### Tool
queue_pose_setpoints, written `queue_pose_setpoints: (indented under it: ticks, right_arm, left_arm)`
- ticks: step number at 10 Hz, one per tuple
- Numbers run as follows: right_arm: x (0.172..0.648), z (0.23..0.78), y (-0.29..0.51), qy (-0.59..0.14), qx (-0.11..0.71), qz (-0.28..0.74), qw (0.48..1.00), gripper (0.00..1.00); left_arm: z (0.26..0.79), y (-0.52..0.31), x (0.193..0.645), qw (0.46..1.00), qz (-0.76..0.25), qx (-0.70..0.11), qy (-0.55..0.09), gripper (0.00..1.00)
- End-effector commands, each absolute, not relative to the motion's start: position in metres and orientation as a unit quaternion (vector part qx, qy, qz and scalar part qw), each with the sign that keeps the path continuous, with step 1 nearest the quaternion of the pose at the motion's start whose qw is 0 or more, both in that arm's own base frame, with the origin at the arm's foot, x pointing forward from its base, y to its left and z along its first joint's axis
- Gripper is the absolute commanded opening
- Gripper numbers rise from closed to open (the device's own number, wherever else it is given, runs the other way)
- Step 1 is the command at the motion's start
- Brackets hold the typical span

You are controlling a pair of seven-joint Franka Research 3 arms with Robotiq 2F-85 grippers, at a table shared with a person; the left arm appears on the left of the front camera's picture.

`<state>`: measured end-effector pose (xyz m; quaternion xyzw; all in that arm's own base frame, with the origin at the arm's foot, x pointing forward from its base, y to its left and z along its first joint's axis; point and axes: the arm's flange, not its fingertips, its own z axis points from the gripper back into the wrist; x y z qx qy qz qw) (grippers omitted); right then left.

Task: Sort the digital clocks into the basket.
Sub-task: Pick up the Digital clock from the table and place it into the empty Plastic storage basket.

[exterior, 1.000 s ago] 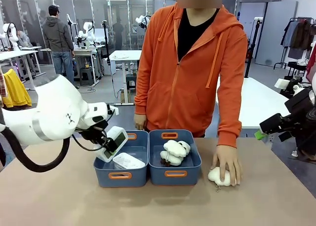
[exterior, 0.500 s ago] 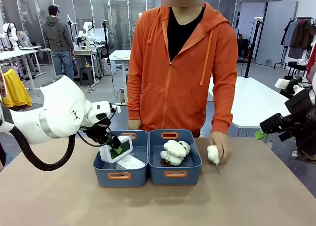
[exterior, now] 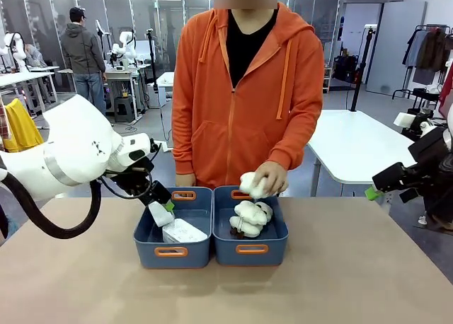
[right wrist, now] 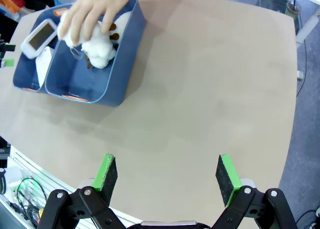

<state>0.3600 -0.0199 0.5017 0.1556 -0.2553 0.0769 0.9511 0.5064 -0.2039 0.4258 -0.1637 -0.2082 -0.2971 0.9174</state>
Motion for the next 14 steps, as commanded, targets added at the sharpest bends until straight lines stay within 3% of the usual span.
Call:
queue_pose_setpoints:
  ticks: [1, 3, 6, 7, 8, 10, 12, 13, 14]
  right_arm:
    - [0.361, 0.501, -0.019, -0.254, 0.152, 0.071, 0.953, 1.0]
    - [0.361, 0.501, -0.019, -0.254, 0.152, 0.071, 0.953, 1.0]
    - [0.361, 0.501, -0.019, -0.254, 0.152, 0.071, 0.953, 1.0]
    - [0.361, 0.501, -0.019, -0.254, 0.152, 0.071, 0.953, 1.0]
    - [0.361, 0.501, -0.019, -0.254, 0.152, 0.071, 0.953, 1.0]
    - [0.361, 0.501, -0.019, -0.254, 0.152, 0.071, 0.953, 1.0]
    - [0.361, 0.501, -0.019, -0.254, 0.152, 0.071, 0.953, 1.0]
    - [0.361, 0.501, -0.019, -0.254, 0.152, 0.071, 0.953, 1.0]
    - [0.361, 0.501, -0.019, -0.254, 0.152, 0.071, 0.953, 1.0]
  left_arm:
    - [0.431, -0.173, 0.493, 0.913, -0.289, -0.229, -0.176, 1.0]
    - [0.454, -0.117, 0.477, 0.895, -0.287, -0.317, -0.127, 1.0]
    - [0.486, -0.018, 0.445, 0.82, -0.372, -0.411, -0.144, 1.0]
    - [0.497, 0.023, 0.43, 0.769, -0.466, -0.401, -0.173, 1.0]
    - [0.507, 0.057, 0.415, 0.755, -0.47, -0.404, -0.212, 1.0]
    - [0.511, 0.092, 0.391, 0.748, -0.46, -0.4, -0.262, 1.0]
    - [0.506, 0.078, 0.381, 0.744, -0.497, -0.329, -0.303, 1.0]
    - [0.505, 0.075, 0.374, 0.737, -0.496, -0.331, -0.319, 1.0]
    - [0.514, 0.103, 0.384, 0.744, -0.483, -0.367, -0.28, 1.0]
